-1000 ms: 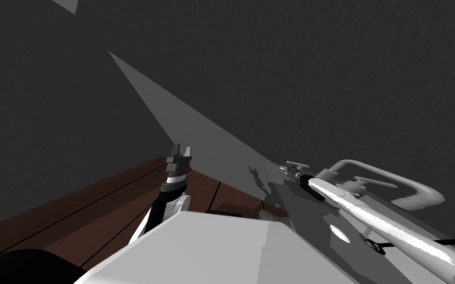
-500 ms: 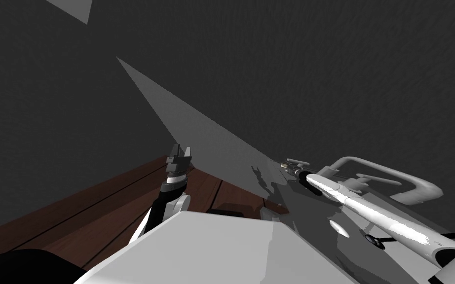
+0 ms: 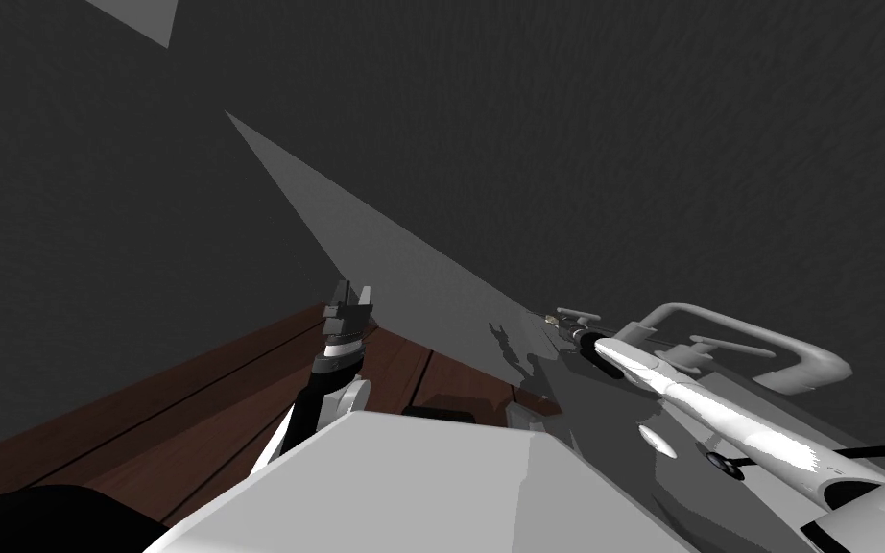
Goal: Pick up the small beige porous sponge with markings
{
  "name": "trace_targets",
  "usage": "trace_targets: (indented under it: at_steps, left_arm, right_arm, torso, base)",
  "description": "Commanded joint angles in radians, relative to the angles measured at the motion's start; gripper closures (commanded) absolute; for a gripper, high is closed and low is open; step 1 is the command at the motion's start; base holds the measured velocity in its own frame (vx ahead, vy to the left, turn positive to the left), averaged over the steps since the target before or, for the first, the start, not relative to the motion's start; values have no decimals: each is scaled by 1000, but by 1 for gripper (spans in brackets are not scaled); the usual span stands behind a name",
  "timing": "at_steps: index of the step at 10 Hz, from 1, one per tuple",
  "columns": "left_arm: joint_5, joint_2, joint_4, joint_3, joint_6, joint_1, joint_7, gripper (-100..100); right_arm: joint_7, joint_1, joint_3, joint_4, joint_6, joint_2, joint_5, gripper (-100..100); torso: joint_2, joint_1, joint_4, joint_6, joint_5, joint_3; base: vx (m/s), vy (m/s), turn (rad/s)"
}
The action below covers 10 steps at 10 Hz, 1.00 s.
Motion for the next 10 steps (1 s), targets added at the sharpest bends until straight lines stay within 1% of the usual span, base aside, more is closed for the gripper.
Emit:
trace_targets:
  at_steps: [1, 3, 4, 5, 6, 7, 8, 9, 10]
  left_arm:
    - [0, 0, 0, 0, 0, 0, 0, 0]
    - [0, 0, 0, 0, 0, 0, 0, 0]
    - [0, 0, 0, 0, 0, 0, 0, 0]
    - [0, 0, 0, 0, 0, 0, 0, 0]
    - [0, 0, 0, 0, 0, 0, 0, 0]
    - [0, 0, 0, 0, 0, 0, 0, 0]
    - [0, 0, 0, 0, 0, 0, 0, 0]
    - [0, 0, 0, 0, 0, 0, 0, 0]
    - [0, 0, 0, 0, 0, 0, 0, 0]
  right_arm:
    - [0, 0, 0, 0, 0, 0, 0, 100]
    - [0, -1, -1, 0, 0, 0, 0, 100]
    - [0, -1, -1, 0, 0, 0, 0, 0]
    - [19, 49, -51, -50, 8, -7, -2, 100]
    - [19, 76, -71, -80, 8, -7, -2, 100]
    - [43, 110, -107, -109, 0, 9, 1, 100]
    - [43, 144, -139, -142, 0, 9, 1, 100]
    - [43, 175, -139, -165, 0, 9, 1, 100]
    - [68, 205, -195, -190, -8, 26, 4, 100]
  torso:
    - [0, 0, 0, 0, 0, 0]
    - [0, 0, -1, 0, 0, -1]
    - [0, 0, -1, 0, 0, -1]
    - [0, 0, -1, 0, 0, -1]
    - [-5, -1, 0, 3, 1, -2]
    - [-7, -3, 0, 2, 3, -3]
    - [-9, -4, 0, 4, 3, -4]
    - [-10, -6, 1, 2, 4, -5]
    - [-9, -7, 1, 1, 3, -4]
  base:
    - [0, 0, 0]
    - [0, 0, 0]
    - [0, 0, 0]
    - [105, -14, -138]
    - [133, -1, -98]
    - [151, -5, -183]
    - [128, 0, -95]
    - [58, -4, 10]
    - [109, -10, -133]
